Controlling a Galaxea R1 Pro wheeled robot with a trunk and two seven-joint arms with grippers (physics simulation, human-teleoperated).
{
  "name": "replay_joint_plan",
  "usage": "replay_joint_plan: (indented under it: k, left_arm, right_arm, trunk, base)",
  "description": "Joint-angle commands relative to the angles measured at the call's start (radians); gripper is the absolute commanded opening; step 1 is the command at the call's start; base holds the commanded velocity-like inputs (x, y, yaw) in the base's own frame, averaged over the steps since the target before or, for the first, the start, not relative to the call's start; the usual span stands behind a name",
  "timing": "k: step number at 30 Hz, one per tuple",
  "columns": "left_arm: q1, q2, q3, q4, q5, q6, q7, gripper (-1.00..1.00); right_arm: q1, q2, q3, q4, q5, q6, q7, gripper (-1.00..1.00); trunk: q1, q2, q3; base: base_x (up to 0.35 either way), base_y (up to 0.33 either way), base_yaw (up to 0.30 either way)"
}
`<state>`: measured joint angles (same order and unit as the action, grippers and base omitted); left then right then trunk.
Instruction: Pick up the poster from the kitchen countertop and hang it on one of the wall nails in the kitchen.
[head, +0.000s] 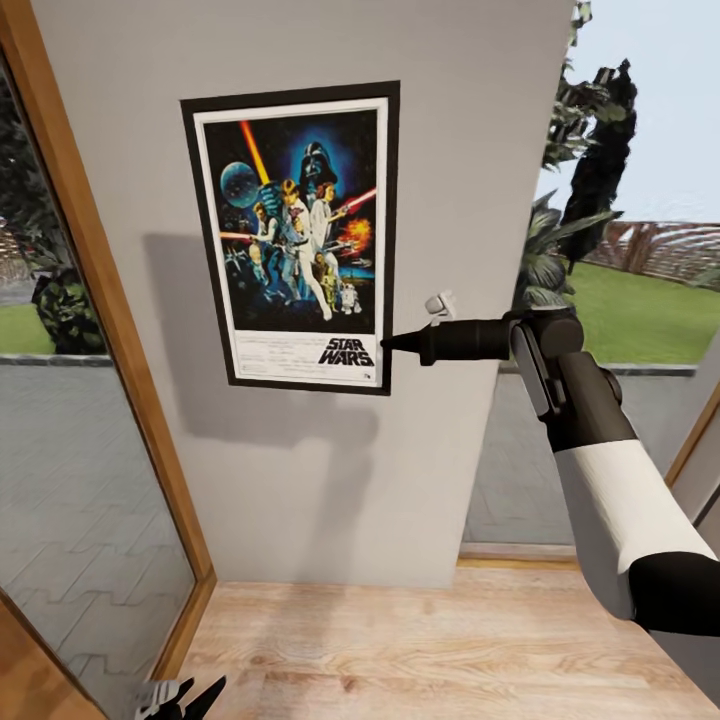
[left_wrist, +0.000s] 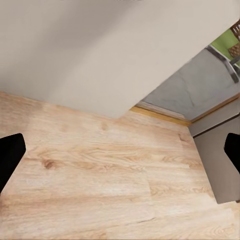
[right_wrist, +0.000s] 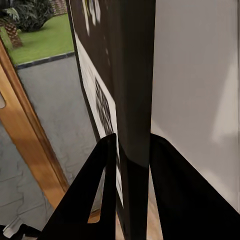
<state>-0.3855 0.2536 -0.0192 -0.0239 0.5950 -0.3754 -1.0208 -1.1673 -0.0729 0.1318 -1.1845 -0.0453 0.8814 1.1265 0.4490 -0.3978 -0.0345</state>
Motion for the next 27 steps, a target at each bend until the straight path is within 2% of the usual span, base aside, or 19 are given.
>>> replay_joint_plan:
  k: [1,27]
  left_arm:
    - [-0.001,0.000,-0.002,0.001,0.002,-0.005,-0.002,1.00]
    - [-0.001,0.001,-0.002,0.001,0.002,-0.005,-0.002,1.00]
  right_arm:
    - [-0.001,-0.001,0.001,0.000,-0.007,0.010,0.001,-1.00]
    - [0.000,-0.001,0.000,0.000,-0.007,0.010,0.001,-1.00]
  trunk:
    - [0.001,-0.002,-0.002]
    - [0.001,-0.002,-0.002]
  base:
    - [0.208,0.000,0.000]
    - [0.138,0.000,0.000]
